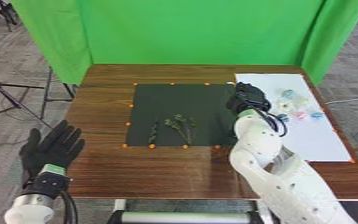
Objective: Arrange flowers
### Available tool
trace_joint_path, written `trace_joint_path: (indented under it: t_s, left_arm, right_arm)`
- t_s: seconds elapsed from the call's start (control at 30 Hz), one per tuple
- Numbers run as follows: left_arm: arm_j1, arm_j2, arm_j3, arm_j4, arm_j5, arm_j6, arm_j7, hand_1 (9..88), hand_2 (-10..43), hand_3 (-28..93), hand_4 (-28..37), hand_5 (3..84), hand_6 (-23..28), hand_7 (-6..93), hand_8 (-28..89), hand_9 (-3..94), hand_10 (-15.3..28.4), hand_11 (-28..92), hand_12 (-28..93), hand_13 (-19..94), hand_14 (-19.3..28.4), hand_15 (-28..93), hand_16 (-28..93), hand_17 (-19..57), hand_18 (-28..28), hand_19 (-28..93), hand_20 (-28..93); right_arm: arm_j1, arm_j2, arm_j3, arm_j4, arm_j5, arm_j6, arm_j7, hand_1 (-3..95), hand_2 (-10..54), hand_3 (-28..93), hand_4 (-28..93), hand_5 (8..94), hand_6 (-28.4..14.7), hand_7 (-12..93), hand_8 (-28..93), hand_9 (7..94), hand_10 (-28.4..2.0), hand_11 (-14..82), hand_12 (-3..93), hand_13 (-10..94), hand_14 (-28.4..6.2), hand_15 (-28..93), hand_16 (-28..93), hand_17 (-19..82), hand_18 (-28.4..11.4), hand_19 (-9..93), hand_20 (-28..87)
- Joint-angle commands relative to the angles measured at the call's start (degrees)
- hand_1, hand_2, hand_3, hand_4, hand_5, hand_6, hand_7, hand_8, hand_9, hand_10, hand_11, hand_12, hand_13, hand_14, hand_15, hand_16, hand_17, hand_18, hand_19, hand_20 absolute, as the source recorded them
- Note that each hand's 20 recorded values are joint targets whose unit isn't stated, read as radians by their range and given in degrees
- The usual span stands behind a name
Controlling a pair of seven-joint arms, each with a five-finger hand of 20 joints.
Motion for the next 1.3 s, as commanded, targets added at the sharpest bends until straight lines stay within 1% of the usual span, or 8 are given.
trace_joint_path:
  t_s: [0.03,0.37,0.47,0.53,0.83,1.0,1.13,1.3]
  left_arm:
    - [-0.1,0.36,0.02,-0.16,0.41,-0.63,-0.78,24.8,11.1,71,-28.3,38.9,8.2,18.3,-10,31.9,14.9,24,11,21,14.3,39,-9,-5.8,11.2,32,8]
    - [-0.4,0.49,0.81,-0.04,0.46,-0.55,-1.00,24.6,10.9,71,-28.3,38.9,8.3,18.1,-10,32.0,14.9,24,11,21,14.4,39,-9,-5.8,11.2,32,8]
    - [-1.0,0.34,1.10,0.69,1.13,-0.62,-2.34,24.6,10.8,71,-28.3,38.9,8.2,18.1,-10,32.0,14.9,24,11,21,14.4,39,-9,-5.8,11.2,32,8]
    - [-1.6,0.47,1.60,0.74,0.03,1.08,-2.08,24.5,10.8,71,-28.3,38.9,8.2,18.2,-10,31.9,14.8,24,11,21,14.4,39,-9,-5.8,11.2,32,8]
    - [-2.0,0.01,1.34,0.83,1.13,0.31,-4.04,24.6,10.6,71,-28.3,38.9,8.2,18.4,-10,32.0,14.9,25,11,21,14.3,39,-9,-5.8,11.2,32,8]
    - [-1.2,0.02,0.80,0.74,1.24,-0.20,-3.52,25.1,10.0,71,-28.3,38.7,8.2,18.4,-10,31.7,14.7,25,11,21,14.3,39,-9,-5.8,11.2,32,8]
    - [-0.7,-1.13,-1.23,0.92,3.33,-2.50,-7.20,25.3,9.5,71,-28.3,38.0,7.9,18.2,-10,31.3,14.5,24,11,20,14.2,38,-9,-5.9,11.1,31,8]
    - [-0.8,-1.54,-1.87,1.27,4.70,-4.27,-9.03,26.3,7.5,69,-28.3,34.3,7.6,17.5,-10,28.3,14.0,23,12,18,13.9,36,-9,-6.4,11.2,30,8]
  right_arm:
    - [-4.3,-3.5,-0.5,-0.5,-1.5,-1.5,0.8,55.6,-9.5,74,-18,83.0,-4.0,24,27,89.1,-11.0,35.4,45.3,87,-7.0,65,40,58,-23.5,93,51]
    - [-5.3,-6.2,-0.5,1.6,-1.4,-3.5,0.9,55.5,-9.5,73,-18,82.4,-4.0,24,27,88.4,-11.0,36.0,45.5,87,-6.7,65,40,58,-23.3,93,51]
    - [-4.1,-7.3,-1.4,4.2,-1.3,-3.4,1.0,55.4,-9.5,73,-18,81.9,-3.8,25,27,88.2,-11.0,36.3,45.4,87,-6.5,65,40,58,-23.0,93,51]
    - [-2.6,-7.6,-2.4,6.0,-0.8,-3.0,1.5,55.1,-9.5,73,-18,81.6,-3.8,25,26,88.2,-10.9,36.5,45.4,87,-5.8,65,40,59,-22.8,93,50]
    - [-0.8,-9.3,-4.3,9.7,-0.3,-6.4,2.3,55.3,-9.5,73,-18,80.8,-3.7,27,25,88.3,-10.8,37.2,45.3,87,-5.2,65,40,60,-22.1,93,52]
    - [-0.9,-8.7,-4.1,9.1,0.0,-8.8,2.8,53.8,-9.5,70,-18,79.4,-3.9,26,24,87.6,-10.8,36.4,45.9,87,-5.5,64,41,59,-22.1,93,52]
    - [-1.9,-8.4,-2.9,6.8,2.7,-12.0,3.9,51.7,-9.5,67,-18,78.2,-5.4,22,22,86.5,-12.0,36.3,44.3,86,-6.0,64,42,59,-22.1,93,52]
    - [-2.0,-8.1,-2.8,5.8,2.4,-12.7,4.0,47.6,-9.5,68,-19,77.0,-6.8,17,17,85.5,-13.6,38.6,37.9,85,-6.4,64,42,58,-22.0,93,52]
